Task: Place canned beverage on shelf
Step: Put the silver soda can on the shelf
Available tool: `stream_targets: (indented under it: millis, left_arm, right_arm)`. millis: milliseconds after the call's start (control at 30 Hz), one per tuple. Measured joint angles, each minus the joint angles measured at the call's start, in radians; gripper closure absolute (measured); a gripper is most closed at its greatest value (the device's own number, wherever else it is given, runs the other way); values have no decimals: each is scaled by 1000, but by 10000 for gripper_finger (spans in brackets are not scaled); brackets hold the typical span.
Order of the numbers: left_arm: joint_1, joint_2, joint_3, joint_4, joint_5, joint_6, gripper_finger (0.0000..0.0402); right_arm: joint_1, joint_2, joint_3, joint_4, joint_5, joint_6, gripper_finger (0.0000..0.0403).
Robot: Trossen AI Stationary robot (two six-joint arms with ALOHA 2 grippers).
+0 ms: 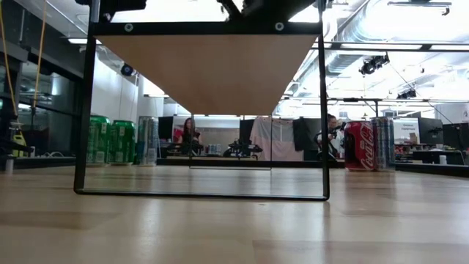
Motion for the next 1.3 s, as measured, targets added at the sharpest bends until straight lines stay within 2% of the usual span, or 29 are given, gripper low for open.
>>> stream_targets:
  millis: [700,1300]
  left_arm:
    - [0,0,1,1,-33,-27,401]
    - [0,0,0,5,-49,-27,401]
  right_arm:
    - [-138,-44,0,-76,-22,-80,403]
    - [-198,-54,0,-69,-150,-215,403]
